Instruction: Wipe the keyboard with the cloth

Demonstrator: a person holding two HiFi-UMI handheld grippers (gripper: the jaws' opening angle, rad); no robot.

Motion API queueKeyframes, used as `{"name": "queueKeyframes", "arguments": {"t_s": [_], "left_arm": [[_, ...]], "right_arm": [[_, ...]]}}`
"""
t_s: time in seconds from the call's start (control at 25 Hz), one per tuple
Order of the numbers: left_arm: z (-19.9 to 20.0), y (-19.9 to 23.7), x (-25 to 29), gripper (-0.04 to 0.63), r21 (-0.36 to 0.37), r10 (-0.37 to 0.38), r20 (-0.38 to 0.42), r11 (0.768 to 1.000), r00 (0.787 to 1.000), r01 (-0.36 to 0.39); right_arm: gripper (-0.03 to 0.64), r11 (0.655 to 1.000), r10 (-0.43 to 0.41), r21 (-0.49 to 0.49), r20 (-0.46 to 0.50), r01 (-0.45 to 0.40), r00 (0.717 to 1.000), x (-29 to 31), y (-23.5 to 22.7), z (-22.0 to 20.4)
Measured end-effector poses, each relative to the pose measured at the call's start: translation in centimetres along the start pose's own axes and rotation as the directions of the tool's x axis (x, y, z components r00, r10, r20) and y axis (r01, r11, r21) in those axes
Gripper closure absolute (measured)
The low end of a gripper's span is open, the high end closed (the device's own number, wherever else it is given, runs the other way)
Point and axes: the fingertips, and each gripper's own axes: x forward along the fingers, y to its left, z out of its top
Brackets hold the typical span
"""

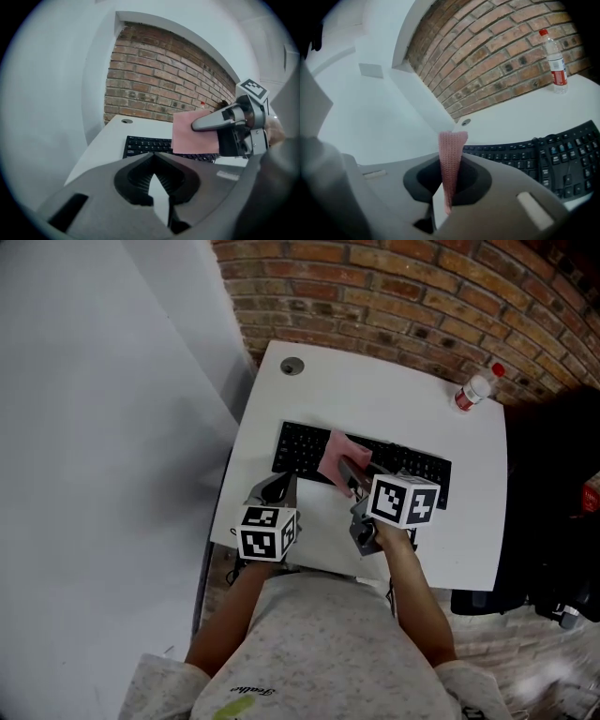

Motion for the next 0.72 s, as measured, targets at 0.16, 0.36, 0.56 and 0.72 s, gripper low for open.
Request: {"name": "queueKeyframes", "arguments": {"t_s": [0.16,0.36,0.56,0.72], "left_arm": [[-0.4,2.7,-1.1,0.601,-0.008,0.007,-0.002,1.000,1.000,-0.007],[-0.6,5.4,-2.4,0.601,-0.013,0.012,-0.009,1.000,1.000,-0.012],[-0.4,7.0,-3.1,0.601,-0.005,0.005,-0.007,1.000,1.000,-0.005],[-0.4,7.4,-3.3,0.601,0.013,-0.013,-0.025,1.000,1.000,0.014]], "right_arm": [[0.597,1.000,0.031,0.007,-0.024,-0.030,0.999,3.6,2.6,-1.5],[0.597,0.998,0.062,0.026,-0.060,-0.061,0.996,7.9,5.3,-3.6],[0.597,0.997,0.050,0.057,-0.082,-0.045,0.995,10.7,5.9,-5.5],[0.597,0.995,0.011,0.099,-0.079,-0.003,0.997,11.8,5.1,-6.2]]}}
